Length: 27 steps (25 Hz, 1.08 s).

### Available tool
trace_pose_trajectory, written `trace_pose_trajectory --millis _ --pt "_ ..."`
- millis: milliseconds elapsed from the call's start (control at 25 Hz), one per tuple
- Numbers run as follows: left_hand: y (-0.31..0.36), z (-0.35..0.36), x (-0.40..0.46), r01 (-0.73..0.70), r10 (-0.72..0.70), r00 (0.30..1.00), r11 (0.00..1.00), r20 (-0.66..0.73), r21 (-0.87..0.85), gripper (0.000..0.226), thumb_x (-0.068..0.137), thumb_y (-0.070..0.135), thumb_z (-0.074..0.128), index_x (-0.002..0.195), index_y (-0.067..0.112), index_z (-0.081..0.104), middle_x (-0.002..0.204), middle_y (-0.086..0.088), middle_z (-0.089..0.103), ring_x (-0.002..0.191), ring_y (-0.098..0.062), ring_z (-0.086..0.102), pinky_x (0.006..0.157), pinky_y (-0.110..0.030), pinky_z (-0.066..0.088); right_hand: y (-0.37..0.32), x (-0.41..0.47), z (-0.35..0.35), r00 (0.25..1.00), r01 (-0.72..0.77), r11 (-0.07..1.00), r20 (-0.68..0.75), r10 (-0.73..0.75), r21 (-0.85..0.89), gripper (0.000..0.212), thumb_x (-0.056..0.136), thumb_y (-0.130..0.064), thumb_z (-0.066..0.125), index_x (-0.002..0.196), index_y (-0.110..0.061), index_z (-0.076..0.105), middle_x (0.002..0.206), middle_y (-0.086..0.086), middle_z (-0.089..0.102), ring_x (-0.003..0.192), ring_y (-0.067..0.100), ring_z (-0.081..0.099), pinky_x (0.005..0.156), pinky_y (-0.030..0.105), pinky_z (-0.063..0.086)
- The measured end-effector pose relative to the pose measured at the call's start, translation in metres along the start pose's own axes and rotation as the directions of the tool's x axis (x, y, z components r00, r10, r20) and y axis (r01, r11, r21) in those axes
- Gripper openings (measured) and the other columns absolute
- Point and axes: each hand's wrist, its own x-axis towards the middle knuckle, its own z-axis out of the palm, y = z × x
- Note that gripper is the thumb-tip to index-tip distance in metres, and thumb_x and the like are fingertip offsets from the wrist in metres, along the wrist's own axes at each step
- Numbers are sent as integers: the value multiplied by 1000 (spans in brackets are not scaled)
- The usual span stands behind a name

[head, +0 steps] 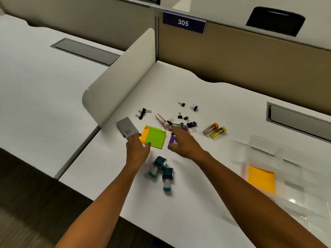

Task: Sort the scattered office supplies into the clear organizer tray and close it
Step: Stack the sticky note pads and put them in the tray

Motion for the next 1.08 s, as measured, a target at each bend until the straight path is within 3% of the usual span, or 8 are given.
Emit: trace_pose_trajectory --millis 160,400,520,600,800,960,1080 --pt "-2 7 4 -46 47 999 995 -7 91 54 84 29 71 130 11 49 132 -13 52 121 -33 45 96 -40 42 -13 26 25 997 71 987 10 -71 -144 75 85 -24 70 148 -17 29 152 11 33 138 30 34 107 45 39" --pt "1 13 17 -47 43 999 984 25 171 57 85 32 67 133 8 47 130 -16 52 122 -33 44 99 -40 38 -20 55 51 988 148 906 107 -114 -397 89 87 -35 68 152 -9 14 158 19 16 146 39 11 101 51 43" --pt "5 15 21 11 -15 1000 989 27 150 52 88 30 63 131 6 47 129 -20 48 121 -36 41 97 -42 40 -22 66 54 983 165 895 142 -115 -415 90 87 -38 67 152 -5 13 151 22 30 142 41 21 101 51 44" --pt "7 15 27 54 -62 997 985 46 163 49 90 31 60 130 5 47 129 -22 46 121 -37 40 97 -43 40 -22 71 53 983 174 891 133 -129 -420 91 85 -39 69 151 -4 16 141 20 40 134 40 31 93 49 48" --pt "11 11 36 74 -88 992 985 90 153 37 89 14 58 124 4 54 123 -22 46 112 -37 49 94 -43 47 -23 71 53 990 134 921 98 -105 -366 89 77 -30 79 146 -8 27 134 20 40 131 40 32 85 47 51" --pt "14 8 34 81 -95 991 987 97 136 30 90 11 61 119 4 61 126 -21 46 111 -37 53 98 -45 49 -22 66 58 990 141 928 27 -140 -345 65 81 -26 75 133 -10 40 125 14 48 116 32 45 78 43 51" --pt "14 8 28 75 -85 992 991 91 110 34 90 9 60 124 7 60 134 -18 40 121 -34 46 104 -40 43 -17 60 57 984 154 934 -31 -173 -321 39 85 -14 64 120 -14 48 113 10 54 102 31 52 62 38 40"
